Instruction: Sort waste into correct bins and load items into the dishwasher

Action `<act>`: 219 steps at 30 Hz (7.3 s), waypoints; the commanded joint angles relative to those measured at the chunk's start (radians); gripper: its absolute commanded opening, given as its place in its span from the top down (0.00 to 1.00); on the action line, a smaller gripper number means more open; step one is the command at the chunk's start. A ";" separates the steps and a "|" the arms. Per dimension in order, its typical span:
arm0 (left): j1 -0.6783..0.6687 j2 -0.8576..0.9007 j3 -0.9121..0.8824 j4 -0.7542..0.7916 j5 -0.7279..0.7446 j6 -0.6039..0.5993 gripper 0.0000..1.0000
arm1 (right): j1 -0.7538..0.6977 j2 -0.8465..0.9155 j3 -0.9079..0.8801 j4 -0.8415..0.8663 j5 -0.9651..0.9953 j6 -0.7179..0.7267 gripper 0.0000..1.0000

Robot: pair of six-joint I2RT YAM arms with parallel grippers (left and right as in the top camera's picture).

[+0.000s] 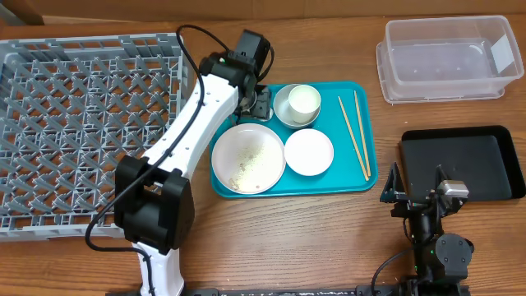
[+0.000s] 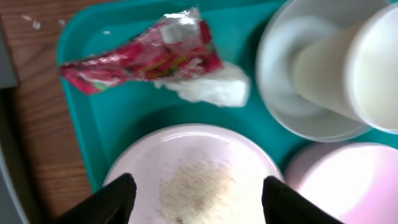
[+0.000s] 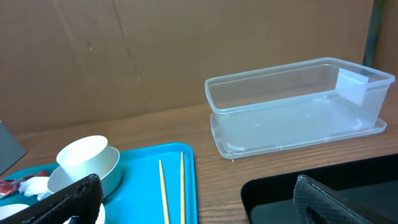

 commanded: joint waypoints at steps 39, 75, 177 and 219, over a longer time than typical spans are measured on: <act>-0.500 0.266 0.055 0.011 -0.035 0.075 0.44 | -0.003 -0.011 -0.011 0.006 -0.002 0.004 0.00; -0.500 0.267 0.149 -0.067 -0.035 0.051 0.66 | -0.003 -0.011 -0.011 0.006 -0.002 0.005 0.00; 1.063 0.243 0.111 -0.317 1.579 0.764 0.96 | -0.003 -0.011 -0.011 0.006 -0.002 0.004 0.00; 1.052 0.242 0.204 -0.055 0.562 0.343 0.69 | -0.003 -0.011 -0.011 0.006 -0.002 0.004 0.00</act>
